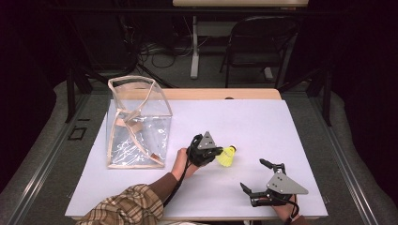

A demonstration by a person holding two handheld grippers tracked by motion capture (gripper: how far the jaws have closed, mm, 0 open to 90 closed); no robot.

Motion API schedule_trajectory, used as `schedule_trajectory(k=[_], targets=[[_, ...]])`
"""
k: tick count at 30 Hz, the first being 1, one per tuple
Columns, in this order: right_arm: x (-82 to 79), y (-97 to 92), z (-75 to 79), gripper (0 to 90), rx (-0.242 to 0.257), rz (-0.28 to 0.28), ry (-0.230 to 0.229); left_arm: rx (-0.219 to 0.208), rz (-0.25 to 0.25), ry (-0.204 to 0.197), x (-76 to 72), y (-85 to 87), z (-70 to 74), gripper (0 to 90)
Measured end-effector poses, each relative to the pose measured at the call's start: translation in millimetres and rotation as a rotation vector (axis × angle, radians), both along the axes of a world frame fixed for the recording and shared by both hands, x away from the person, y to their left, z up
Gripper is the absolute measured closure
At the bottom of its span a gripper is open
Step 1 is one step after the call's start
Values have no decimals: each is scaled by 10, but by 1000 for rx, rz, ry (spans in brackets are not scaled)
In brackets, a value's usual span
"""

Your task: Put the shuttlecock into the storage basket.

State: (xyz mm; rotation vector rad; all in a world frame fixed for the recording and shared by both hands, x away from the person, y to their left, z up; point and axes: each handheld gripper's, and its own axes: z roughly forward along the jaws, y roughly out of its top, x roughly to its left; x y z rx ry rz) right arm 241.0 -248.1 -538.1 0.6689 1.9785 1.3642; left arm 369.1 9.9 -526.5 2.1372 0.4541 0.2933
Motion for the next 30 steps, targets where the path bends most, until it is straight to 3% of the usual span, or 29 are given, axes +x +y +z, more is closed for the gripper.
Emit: schedule_trajectory(k=[17, 30], targets=[[5, 2, -4, 5, 0, -2, 3, -14, -1, -11, 9, 19, 107, 894], [4, -1, -2, 6, 0, -3, 4, -28, 14, -26, 32, 125, 214, 896]])
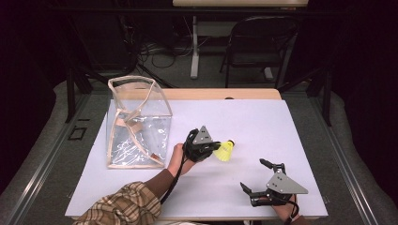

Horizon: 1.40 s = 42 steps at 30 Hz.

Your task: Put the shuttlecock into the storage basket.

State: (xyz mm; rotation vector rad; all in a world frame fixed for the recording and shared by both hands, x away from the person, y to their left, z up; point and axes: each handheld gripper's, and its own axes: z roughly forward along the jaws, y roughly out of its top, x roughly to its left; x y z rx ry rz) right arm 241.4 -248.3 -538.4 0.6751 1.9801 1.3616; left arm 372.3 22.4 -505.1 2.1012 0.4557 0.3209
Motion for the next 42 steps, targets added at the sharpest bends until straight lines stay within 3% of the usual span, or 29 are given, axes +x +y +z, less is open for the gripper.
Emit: schedule_trajectory(k=[42], targets=[[7, -6, -1, 7, 0, -4, 2, -28, 59, -62, 110, 275, 339, 896]])
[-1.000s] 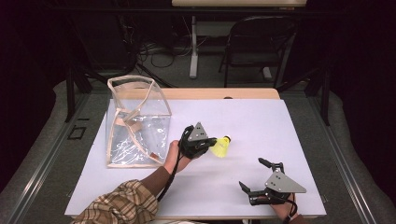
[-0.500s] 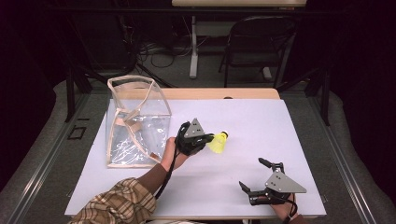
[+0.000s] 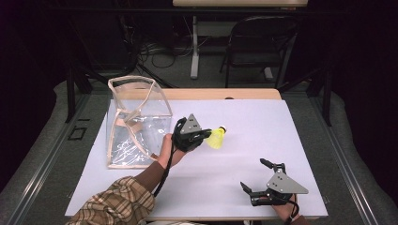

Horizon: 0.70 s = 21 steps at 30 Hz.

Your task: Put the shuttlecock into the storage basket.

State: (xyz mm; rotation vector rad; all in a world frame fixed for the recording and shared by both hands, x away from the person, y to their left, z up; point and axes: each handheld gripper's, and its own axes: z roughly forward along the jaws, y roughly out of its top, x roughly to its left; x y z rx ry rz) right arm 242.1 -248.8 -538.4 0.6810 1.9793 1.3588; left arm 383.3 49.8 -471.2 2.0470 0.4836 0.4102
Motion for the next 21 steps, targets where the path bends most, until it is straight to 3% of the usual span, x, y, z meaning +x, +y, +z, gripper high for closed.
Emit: schedule_trajectory(k=[21], targets=[[0, -5, -1, 7, 0, -3, 1, -27, 35, -12, 80, 141, 118, 896]])
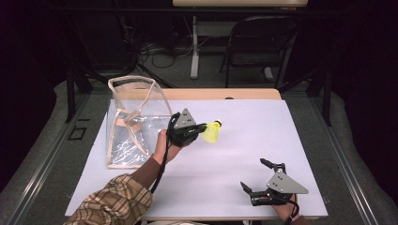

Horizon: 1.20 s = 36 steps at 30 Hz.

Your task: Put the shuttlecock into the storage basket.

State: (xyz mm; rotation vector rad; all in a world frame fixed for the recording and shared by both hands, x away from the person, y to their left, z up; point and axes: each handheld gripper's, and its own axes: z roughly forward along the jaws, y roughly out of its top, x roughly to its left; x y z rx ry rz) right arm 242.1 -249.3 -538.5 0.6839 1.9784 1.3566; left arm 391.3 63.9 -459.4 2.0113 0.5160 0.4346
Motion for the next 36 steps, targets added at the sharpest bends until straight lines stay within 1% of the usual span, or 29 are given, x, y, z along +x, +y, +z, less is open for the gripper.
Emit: schedule_trajectory(k=[9, 13, 15, 17, 19, 22, 27, 30, 36], targets=[[-2, -5, -1, 7, 0, 1, -6, -9, 12, -1, 38, 32, 30, 896], [3, -12, 1, 7, 5, -5, 1, -18, 23, 6, 59, 44, 45, 896], [1, -8, 4, 7, 9, -3, -2, -15, 25, 5, 63, 57, 61, 896], [2, -6, 1, 7, 4, -2, 4, -14, 26, -1, 68, 72, 89, 896], [9, -18, -3, 7, 12, -7, 5, -11, 34, -9, 84, 92, 126, 896], [13, -14, 0, 7, 12, -12, 8, -28, 49, -11, 123, 138, 175, 896], [4, -12, 0, 7, 6, -12, 6, -30, 60, -20, 150, 181, 203, 896], [13, -21, -1, 7, 13, -16, 8, -37, 69, -20, 179, 205, 228, 896], [10, -23, 1, 8, 11, -18, 10, -39, 82, -38, 208, 263, 307, 897]])
